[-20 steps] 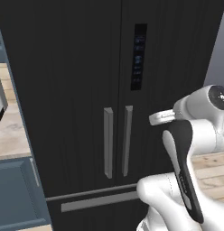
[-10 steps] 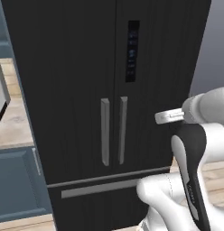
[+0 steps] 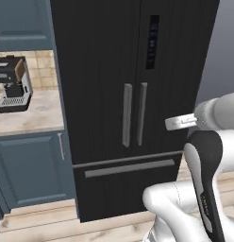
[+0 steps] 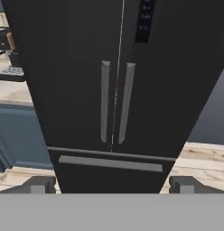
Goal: Take the donuts from the fridge and place them on the empty tray on the dining counter.
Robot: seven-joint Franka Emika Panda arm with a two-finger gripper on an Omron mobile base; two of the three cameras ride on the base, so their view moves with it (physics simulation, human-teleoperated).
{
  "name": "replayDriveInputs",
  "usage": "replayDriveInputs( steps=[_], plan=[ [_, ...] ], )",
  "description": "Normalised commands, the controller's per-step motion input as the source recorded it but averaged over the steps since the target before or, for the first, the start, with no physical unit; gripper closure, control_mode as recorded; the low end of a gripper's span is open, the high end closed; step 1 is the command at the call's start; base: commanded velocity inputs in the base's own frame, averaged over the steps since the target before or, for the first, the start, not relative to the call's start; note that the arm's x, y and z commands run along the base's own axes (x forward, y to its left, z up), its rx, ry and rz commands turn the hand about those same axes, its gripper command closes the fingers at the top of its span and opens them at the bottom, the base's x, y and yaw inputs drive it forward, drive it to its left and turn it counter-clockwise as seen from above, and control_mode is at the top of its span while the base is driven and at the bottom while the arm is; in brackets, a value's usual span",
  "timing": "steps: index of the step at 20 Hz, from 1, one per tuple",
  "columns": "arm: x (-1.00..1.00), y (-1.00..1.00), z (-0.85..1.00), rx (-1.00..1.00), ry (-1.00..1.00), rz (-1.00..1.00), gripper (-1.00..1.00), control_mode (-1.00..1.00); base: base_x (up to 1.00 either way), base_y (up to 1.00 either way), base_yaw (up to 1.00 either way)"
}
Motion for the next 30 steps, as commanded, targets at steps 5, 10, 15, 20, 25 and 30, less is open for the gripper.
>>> replayDriveInputs(
  steps=[5,10,15,20,25,30],
  plan=[
    [0.00,0.00,0.00,0.00,0.00,0.00,-1.00,1.00,-0.22,-0.03,0.00],
    [0.00,0.00,0.00,0.00,0.00,0.00,-1.00,1.00,-0.63,-0.20,0.00],
    [0.00,0.00,0.00,0.00,0.00,0.00,-1.00,1.00,-0.20,-0.33,0.00],
    [0.00,-0.03,0.00,0.00,0.00,0.00,-1.00,-1.00,0.06,-0.25,0.00],
    [0.62,0.13,-0.05,0.00,0.10,0.00,-1.00,-1.00,0.00,0.00,0.00],
    [1.00,-0.04,-0.08,0.00,0.11,0.00,-1.00,-1.00,0.00,0.00,0.00]
  ],
)
